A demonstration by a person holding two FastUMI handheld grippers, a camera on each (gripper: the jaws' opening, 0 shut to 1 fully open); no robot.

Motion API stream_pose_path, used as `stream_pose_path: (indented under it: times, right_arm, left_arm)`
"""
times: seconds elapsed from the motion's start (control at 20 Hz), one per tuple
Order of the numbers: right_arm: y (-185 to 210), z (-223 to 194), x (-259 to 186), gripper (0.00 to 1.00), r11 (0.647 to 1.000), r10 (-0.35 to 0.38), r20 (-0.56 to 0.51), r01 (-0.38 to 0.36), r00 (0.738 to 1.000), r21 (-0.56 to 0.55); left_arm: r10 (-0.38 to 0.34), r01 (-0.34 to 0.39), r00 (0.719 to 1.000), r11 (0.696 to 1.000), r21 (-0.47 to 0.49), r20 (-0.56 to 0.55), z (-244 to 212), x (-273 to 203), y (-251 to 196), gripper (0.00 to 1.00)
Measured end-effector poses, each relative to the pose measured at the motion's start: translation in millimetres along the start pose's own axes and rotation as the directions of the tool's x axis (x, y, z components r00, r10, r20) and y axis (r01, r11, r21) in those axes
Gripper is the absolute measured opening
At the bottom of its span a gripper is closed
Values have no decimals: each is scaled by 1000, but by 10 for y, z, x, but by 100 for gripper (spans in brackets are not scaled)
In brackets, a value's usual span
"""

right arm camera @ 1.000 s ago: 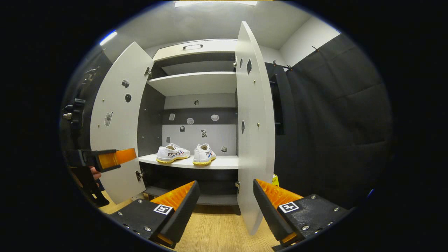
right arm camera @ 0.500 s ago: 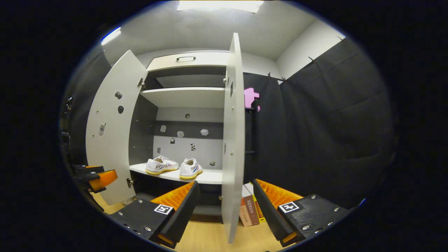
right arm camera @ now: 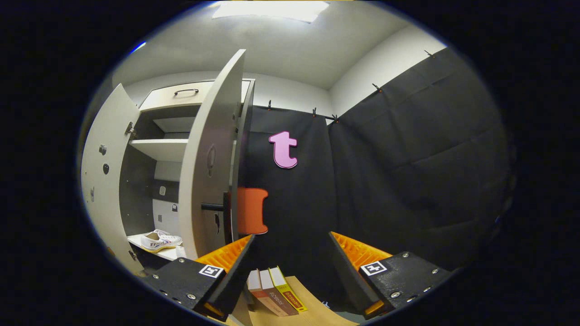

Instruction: Grab one shoe with the right hand and put it into the shoe cabinet, grab the other shoe with the left hand and put it into the shoe cabinet; then close the right door with the right hand and the left door with the left hand.

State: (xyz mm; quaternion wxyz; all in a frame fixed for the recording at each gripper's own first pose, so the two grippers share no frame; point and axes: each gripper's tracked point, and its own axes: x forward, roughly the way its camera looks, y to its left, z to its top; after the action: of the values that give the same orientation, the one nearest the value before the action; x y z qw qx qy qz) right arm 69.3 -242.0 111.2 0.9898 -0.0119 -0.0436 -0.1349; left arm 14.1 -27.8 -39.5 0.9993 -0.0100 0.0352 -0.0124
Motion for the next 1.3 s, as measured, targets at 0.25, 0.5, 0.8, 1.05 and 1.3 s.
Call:
stream_pose_path:
  times: [0.25, 0.5, 0.8, 1.05, 1.3]
  right_arm:
    - [100, -81, 208, 97, 999, 29, -30, -29, 999, 20]
    - [218, -58, 186, 89, 999, 34, -5, -34, 999, -22]
    - [490, -91, 121, 88, 994, 108, -30, -108, 994, 7]
    - [981, -91, 52, 88, 979, 203, -28, -203, 979, 22]
    - [1461, -118, 77, 88, 957, 288, -22, -286, 958, 43]
  left_arm:
    - [7, -7, 1000, 1000, 5, -12, -38, -22, 13, 97]
    - [8, -8, 1000, 1000, -1, -21, -71, -38, 19, 97]
    - [-6, 6, 1000, 1000, -9, -17, -61, -13, 9, 97]
    - [0, 0, 1000, 1000, -4, -16, -44, 5, 79, 97]
    - [26, -26, 1000, 1000, 5, -14, -49, 6, 199, 97]
